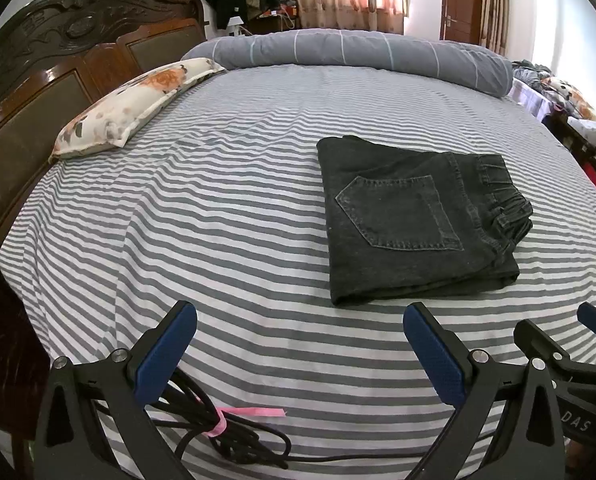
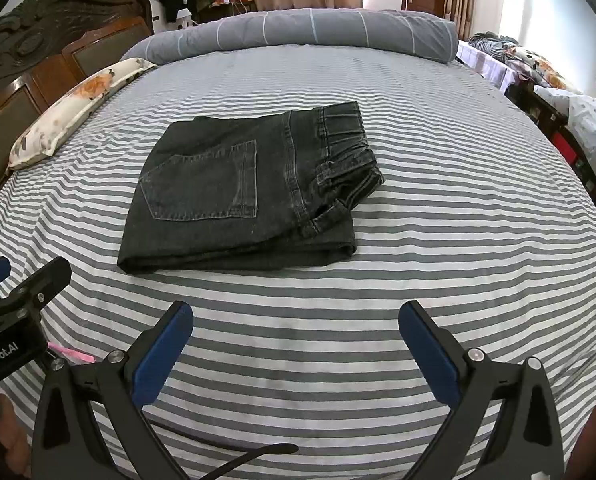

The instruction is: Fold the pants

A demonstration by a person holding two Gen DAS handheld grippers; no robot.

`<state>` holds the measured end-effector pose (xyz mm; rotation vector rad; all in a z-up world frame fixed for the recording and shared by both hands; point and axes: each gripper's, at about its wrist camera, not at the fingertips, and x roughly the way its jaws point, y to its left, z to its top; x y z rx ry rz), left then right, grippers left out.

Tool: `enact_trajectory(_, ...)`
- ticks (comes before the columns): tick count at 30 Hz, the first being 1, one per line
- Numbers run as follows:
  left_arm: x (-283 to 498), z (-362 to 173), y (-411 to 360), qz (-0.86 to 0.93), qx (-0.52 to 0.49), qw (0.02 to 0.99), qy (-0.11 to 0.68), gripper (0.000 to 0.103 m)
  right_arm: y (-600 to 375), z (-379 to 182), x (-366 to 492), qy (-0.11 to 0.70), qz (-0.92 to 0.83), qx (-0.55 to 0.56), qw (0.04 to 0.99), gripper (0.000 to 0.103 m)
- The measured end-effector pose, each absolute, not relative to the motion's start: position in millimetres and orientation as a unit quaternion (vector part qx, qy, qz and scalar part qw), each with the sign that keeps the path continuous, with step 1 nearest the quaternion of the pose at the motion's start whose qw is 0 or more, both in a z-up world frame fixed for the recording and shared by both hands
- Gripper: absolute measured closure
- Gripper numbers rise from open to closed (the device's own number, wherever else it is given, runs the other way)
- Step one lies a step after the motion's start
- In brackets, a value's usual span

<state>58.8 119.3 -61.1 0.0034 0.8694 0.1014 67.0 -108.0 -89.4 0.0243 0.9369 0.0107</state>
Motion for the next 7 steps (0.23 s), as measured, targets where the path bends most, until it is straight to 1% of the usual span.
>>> enact_trajectory(7, 58.6, -62.8, 121.1, 0.043, -0.008, 0.906, 0.421, 0.000, -109.0, -91.7, 66.3, 0.453, 0.005, 0.013, 0.891, 0.001)
